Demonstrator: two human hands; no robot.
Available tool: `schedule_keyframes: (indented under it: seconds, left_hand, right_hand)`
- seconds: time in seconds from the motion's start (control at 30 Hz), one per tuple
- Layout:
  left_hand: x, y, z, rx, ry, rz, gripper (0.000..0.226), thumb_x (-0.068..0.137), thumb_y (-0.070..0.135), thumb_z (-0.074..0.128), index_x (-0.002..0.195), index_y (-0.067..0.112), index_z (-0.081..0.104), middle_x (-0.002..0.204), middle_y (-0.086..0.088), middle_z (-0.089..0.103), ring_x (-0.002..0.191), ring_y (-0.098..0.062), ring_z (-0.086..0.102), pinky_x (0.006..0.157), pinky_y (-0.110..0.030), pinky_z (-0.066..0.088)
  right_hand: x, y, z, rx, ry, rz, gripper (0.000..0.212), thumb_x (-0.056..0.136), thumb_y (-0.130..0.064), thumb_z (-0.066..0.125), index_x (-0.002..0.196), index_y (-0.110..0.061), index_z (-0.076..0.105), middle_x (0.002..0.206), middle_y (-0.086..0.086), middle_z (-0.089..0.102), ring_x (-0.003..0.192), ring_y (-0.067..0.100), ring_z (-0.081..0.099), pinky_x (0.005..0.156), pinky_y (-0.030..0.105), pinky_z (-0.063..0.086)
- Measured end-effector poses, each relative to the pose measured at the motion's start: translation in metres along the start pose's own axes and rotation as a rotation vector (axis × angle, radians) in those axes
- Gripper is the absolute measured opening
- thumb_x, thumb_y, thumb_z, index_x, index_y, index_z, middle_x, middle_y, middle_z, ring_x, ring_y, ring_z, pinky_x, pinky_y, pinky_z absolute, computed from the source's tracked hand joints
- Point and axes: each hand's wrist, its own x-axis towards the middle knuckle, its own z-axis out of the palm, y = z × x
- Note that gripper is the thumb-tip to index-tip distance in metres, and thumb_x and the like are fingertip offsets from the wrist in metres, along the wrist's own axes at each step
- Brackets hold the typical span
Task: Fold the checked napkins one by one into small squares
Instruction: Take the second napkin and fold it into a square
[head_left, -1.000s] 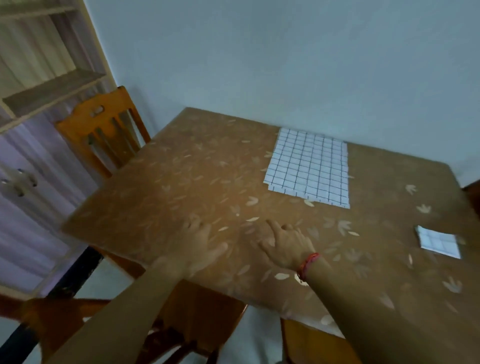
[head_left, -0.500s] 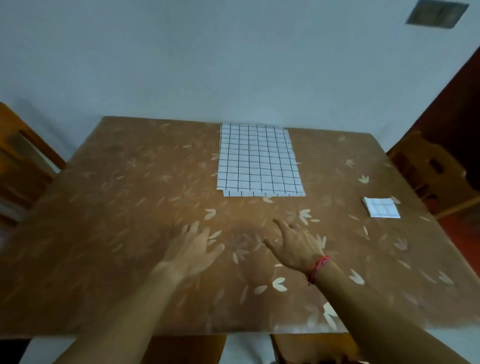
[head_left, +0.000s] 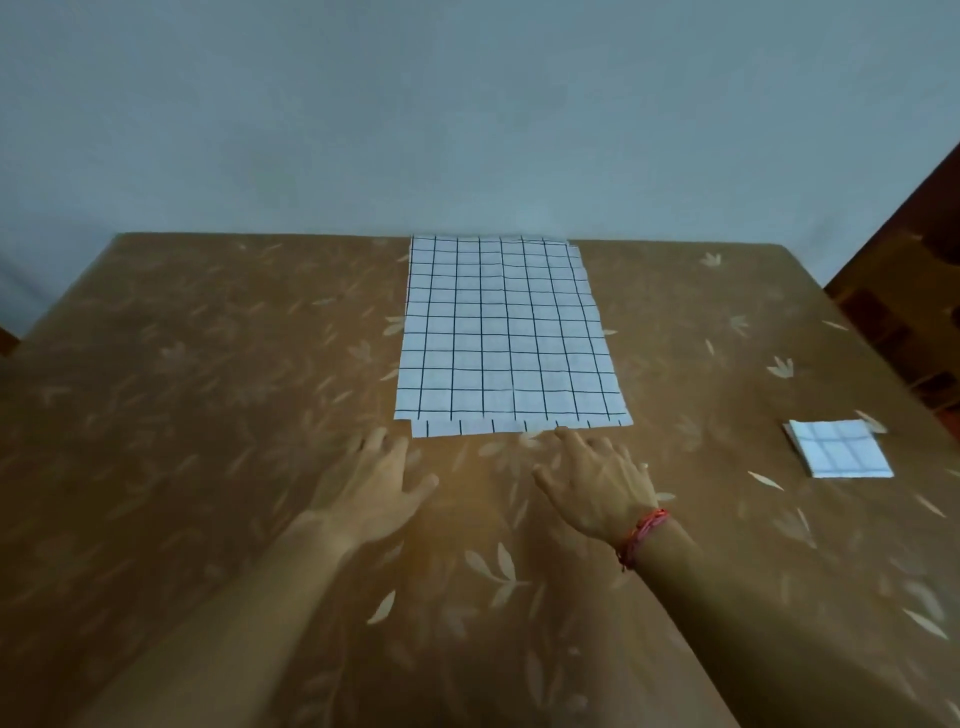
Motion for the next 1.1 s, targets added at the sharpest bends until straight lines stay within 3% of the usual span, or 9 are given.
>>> schedule_keyframes:
  seconds: [0.1, 0.23, 0.37, 0.53, 0.77, 0.83, 0.87, 0.93, 1.1]
  left_hand:
    - [0.044, 0.002, 0.018, -0.07, 0.035, -0.009, 0.038, 0.089, 0.056, 0.046, 0.098, 0.019, 0.051, 0.123, -0.003, 0.044, 0.116, -0.024, 0.042, 0.082, -0.036, 0.04]
    - [0.099, 0.014, 0.038, -0.084, 0.084, 0.001, 0.051, 0.092, 0.05, 0.047, 0.125, 0.011, 0.049, 0.133, -0.007, 0.039, 0.123, -0.027, 0.036, 0.089, -0.035, 0.036]
    - [0.135, 0.015, 0.056, -0.024, 0.18, 0.015, 0.054, 0.09, 0.051, 0.045, 0.131, 0.015, 0.045, 0.139, -0.01, 0.039, 0.127, -0.028, 0.032, 0.098, -0.046, 0.04]
    - [0.149, 0.016, 0.065, 0.018, 0.117, 0.015, 0.071, 0.093, 0.056, 0.042, 0.15, 0.019, 0.022, 0.159, -0.012, 0.012, 0.146, -0.029, 0.009, 0.114, -0.046, 0.021]
    - [0.144, 0.017, 0.065, 0.001, 0.086, 0.014, 0.063, 0.095, 0.054, 0.043, 0.146, 0.02, 0.035, 0.157, -0.01, 0.023, 0.145, -0.026, 0.018, 0.112, -0.045, 0.027]
    - [0.145, 0.016, 0.065, -0.008, 0.143, 0.026, 0.047, 0.095, 0.046, 0.046, 0.129, 0.015, 0.054, 0.142, -0.012, 0.045, 0.135, -0.029, 0.036, 0.101, -0.044, 0.04]
    - [0.145, 0.015, 0.065, -0.006, 0.198, 0.057, 0.035, 0.095, 0.041, 0.048, 0.11, 0.012, 0.062, 0.121, -0.011, 0.056, 0.122, -0.031, 0.048, 0.089, -0.042, 0.047]
    - [0.144, 0.012, 0.067, 0.001, 0.284, 0.106, 0.026, 0.095, 0.03, 0.05, 0.077, 0.012, 0.058, 0.081, 0.0, 0.052, 0.088, -0.028, 0.058, 0.066, -0.037, 0.047]
    - [0.135, 0.009, 0.069, 0.069, 0.338, 0.153, 0.023, 0.089, 0.006, 0.052, 0.07, 0.015, 0.06, 0.068, 0.001, 0.059, 0.062, -0.02, 0.055, 0.054, -0.038, 0.051]
  right_hand:
    - [0.036, 0.006, 0.007, -0.084, 0.039, -0.007, 0.062, 0.084, -0.068, 0.032, 0.136, -0.033, 0.036, 0.128, 0.007, 0.052, 0.119, 0.031, 0.046, 0.098, 0.046, 0.035]
    - [0.079, 0.009, 0.02, -0.093, 0.084, -0.022, 0.061, 0.084, -0.061, 0.037, 0.138, -0.032, 0.035, 0.129, 0.009, 0.049, 0.118, 0.03, 0.044, 0.099, 0.046, 0.035]
    - [0.11, 0.016, 0.034, -0.085, 0.134, -0.038, 0.062, 0.086, -0.058, 0.041, 0.141, -0.03, 0.031, 0.137, 0.012, 0.04, 0.125, 0.032, 0.038, 0.1, 0.046, 0.036]
    - [0.133, 0.028, 0.048, -0.057, 0.104, -0.037, 0.072, 0.086, -0.063, 0.038, 0.147, -0.031, 0.018, 0.154, 0.018, 0.016, 0.143, 0.035, 0.015, 0.112, 0.05, 0.025]
    - [0.132, 0.033, 0.055, -0.125, 0.166, -0.122, 0.045, 0.086, -0.056, 0.038, 0.117, -0.027, 0.052, 0.115, 0.002, 0.051, 0.115, 0.024, 0.045, 0.098, 0.042, 0.036]
    - [0.131, 0.032, 0.053, -0.151, 0.202, -0.144, 0.034, 0.089, -0.049, 0.04, 0.1, -0.023, 0.058, 0.102, -0.001, 0.055, 0.105, 0.024, 0.05, 0.093, 0.039, 0.036]
    - [0.13, 0.033, 0.052, -0.161, 0.214, -0.156, 0.031, 0.09, -0.045, 0.04, 0.095, -0.022, 0.061, 0.098, -0.001, 0.057, 0.102, 0.024, 0.052, 0.091, 0.037, 0.035]
    - [0.129, 0.033, 0.053, -0.194, 0.243, -0.181, 0.029, 0.091, -0.04, 0.042, 0.092, -0.021, 0.064, 0.098, -0.003, 0.063, 0.1, 0.024, 0.054, 0.091, 0.036, 0.035]
    - [0.121, 0.03, 0.053, -0.231, 0.304, -0.178, 0.024, 0.091, -0.034, 0.046, 0.092, -0.021, 0.066, 0.096, -0.001, 0.067, 0.093, 0.024, 0.058, 0.09, 0.036, 0.034]
